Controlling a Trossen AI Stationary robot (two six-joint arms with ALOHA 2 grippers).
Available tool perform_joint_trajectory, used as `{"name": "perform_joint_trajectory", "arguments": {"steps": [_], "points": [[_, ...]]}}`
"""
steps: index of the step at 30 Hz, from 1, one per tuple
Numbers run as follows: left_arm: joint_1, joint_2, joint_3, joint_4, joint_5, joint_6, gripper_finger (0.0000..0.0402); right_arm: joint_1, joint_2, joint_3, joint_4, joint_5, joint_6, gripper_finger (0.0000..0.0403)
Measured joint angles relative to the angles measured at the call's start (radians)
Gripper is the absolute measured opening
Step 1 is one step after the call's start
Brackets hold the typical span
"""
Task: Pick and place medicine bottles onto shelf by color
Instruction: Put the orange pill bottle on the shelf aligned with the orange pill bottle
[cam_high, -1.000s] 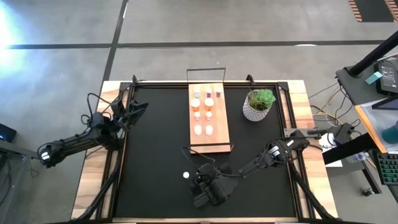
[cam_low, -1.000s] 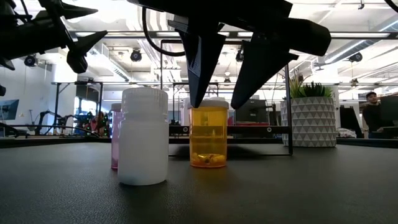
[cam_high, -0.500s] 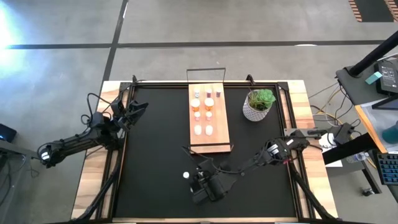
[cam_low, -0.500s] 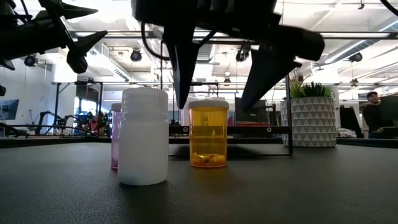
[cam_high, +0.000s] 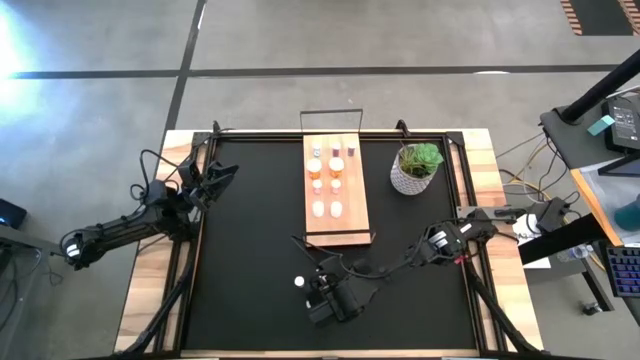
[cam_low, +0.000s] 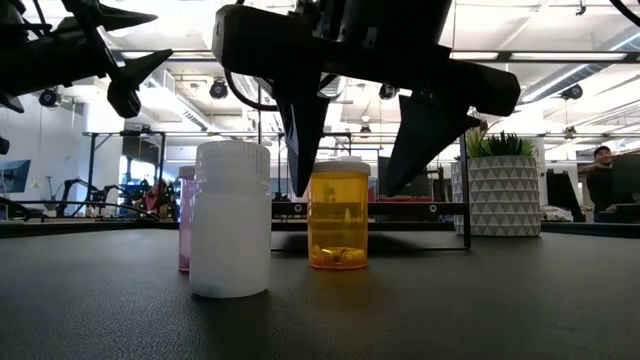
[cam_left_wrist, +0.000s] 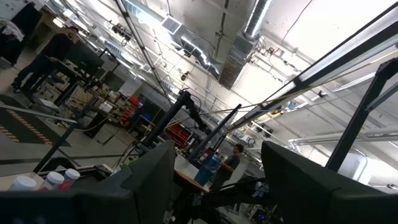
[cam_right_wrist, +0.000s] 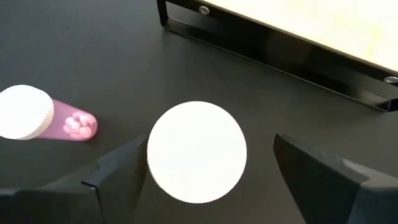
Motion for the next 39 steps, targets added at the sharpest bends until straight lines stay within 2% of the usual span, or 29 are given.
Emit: {"name": "perform_joint_trajectory", "arguments": {"steps": [11,15,24,31,39], "points": [[0.000,0.000,0.000,0.000,0.000,0.000,0.0224,0.000,0.000,0.000,0.016,0.000,-0.001,0.0220],[0.000,0.000,0.000,0.000,0.000,0.000,0.0224,0.001,0.000,0.000,0.017,-0.012,-0.001,0.0195],[0.000,0.000,0.000,0.000,0.000,0.000,0.0224,0.051,-0.007,0.103,-0.029,-0.060,-0.079,0.0210],[0.000,0.000,0.000,-0.001,0.000,0.000,0.0224,0.095,-0.050,0.209,-0.065,-0.124,-0.157,0.0195],[0.000,0.000,0.000,0.000,0.000,0.000,0.0224,0.122,-0.199,0.226,-0.102,-0.123,-0.215,0.0202]]}}
